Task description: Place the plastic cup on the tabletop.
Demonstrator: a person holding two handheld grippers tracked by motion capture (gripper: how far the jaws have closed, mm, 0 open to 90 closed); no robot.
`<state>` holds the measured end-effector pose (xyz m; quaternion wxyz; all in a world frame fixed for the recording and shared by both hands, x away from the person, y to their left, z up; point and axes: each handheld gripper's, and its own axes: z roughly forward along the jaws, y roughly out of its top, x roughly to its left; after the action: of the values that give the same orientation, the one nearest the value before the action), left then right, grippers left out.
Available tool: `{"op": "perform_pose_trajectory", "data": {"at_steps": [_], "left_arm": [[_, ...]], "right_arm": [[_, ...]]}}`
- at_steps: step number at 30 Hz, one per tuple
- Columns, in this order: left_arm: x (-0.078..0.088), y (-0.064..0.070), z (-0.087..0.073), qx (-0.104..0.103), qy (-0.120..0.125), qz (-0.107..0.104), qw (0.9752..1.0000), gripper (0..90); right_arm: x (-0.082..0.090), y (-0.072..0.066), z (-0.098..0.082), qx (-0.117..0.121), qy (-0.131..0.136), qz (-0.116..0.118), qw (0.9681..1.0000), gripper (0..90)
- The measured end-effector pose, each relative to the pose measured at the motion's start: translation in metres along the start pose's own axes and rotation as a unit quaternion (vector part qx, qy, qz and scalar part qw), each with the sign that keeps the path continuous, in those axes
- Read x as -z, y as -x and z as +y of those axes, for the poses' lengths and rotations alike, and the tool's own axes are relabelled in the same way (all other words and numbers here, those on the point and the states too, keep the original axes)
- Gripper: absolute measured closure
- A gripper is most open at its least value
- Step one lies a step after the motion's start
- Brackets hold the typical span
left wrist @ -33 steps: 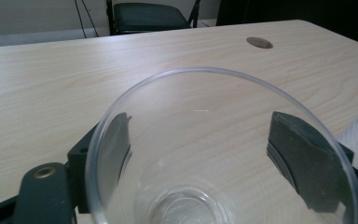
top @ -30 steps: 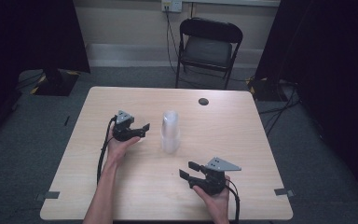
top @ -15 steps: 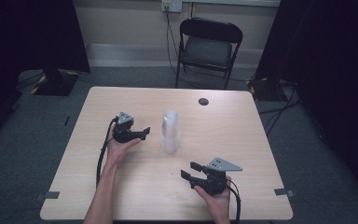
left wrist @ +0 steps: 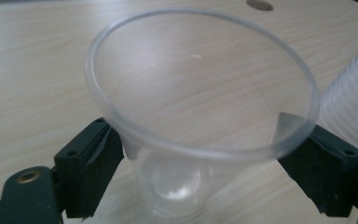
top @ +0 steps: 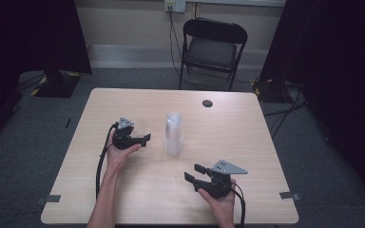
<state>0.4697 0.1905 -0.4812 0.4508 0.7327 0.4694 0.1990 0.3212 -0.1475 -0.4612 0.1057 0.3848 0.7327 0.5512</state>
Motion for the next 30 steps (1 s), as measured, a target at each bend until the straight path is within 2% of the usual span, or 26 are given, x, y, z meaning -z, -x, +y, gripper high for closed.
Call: {"op": "perform_pose_trajectory", "data": {"at_steps": [1, 4, 6, 7, 10, 12, 17, 20, 24, 26, 27, 28, 30], "left_arm": [[0.001, 0.001, -0.002, -0.002, 0.005, 0.002, 1.0, 15.6], [0.005, 0.001, -0.004, -0.004, -0.002, 0.008, 1.0, 15.7], [0.011, 0.001, -0.006, -0.008, 0.007, 0.012, 0.9999, 15.7], [0.013, 0.002, -0.006, -0.004, 0.007, 0.011, 0.9999, 15.7], [0.017, 0.002, -0.006, -0.009, 0.002, 0.012, 0.9999, 15.6], [0.019, 0.002, -0.009, -0.01, 0.011, 0.017, 0.9997, 15.9], [0.027, -0.001, -0.016, 0.003, 0.01, 0.024, 0.9997, 16.8], [0.033, 0.001, -0.02, 0.018, 0.006, 0.019, 0.9996, 16.4], [0.042, 0.007, -0.026, 0.011, 0.003, 0.022, 0.9997, 16.7], [0.048, 0.01, -0.028, 0.024, 0.007, 0.015, 0.9996, 16.2], [0.051, 0.011, -0.029, 0.013, 0.008, 0.013, 0.9998, 15.7], [0.053, 0.014, -0.029, 0.018, 0.013, 0.012, 0.9997, 15.9], [0.059, 0.017, -0.029, 0.001, 0.006, 0.013, 0.9999, 15.8]], "right_arm": [[0.0, 0.0, 0.0, -0.001, 0.001, 0.0, 1.0, 44.1], [0.001, 0.001, 0.0, -0.001, -0.001, -0.005, 1.0, 44.1], [0.002, 0.001, -0.001, -0.003, -0.001, -0.004, 1.0, 44.1], [0.002, 0.002, -0.001, -0.001, -0.001, -0.005, 1.0, 44.1], [0.001, 0.003, -0.002, -0.005, -0.003, -0.006, 1.0, 43.9], [0.001, 0.003, -0.002, -0.006, -0.003, -0.006, 1.0, 43.9], [0.004, 0.004, -0.003, -0.006, -0.001, -0.009, 0.9999, 44.1], [0.004, 0.005, -0.003, -0.006, -0.002, -0.011, 0.9999, 44.0], [0.004, 0.005, -0.004, -0.01, -0.001, -0.012, 0.9999, 43.9], [0.003, 0.005, -0.005, -0.011, -0.002, -0.012, 0.9999, 43.9], [0.003, 0.005, -0.005, -0.01, -0.002, -0.012, 0.9999, 43.9], [0.002, 0.005, -0.006, -0.011, -0.002, -0.01, 0.9999, 43.8], [0.001, 0.006, -0.007, -0.01, -0.004, -0.01, 0.9999, 43.8]]}}
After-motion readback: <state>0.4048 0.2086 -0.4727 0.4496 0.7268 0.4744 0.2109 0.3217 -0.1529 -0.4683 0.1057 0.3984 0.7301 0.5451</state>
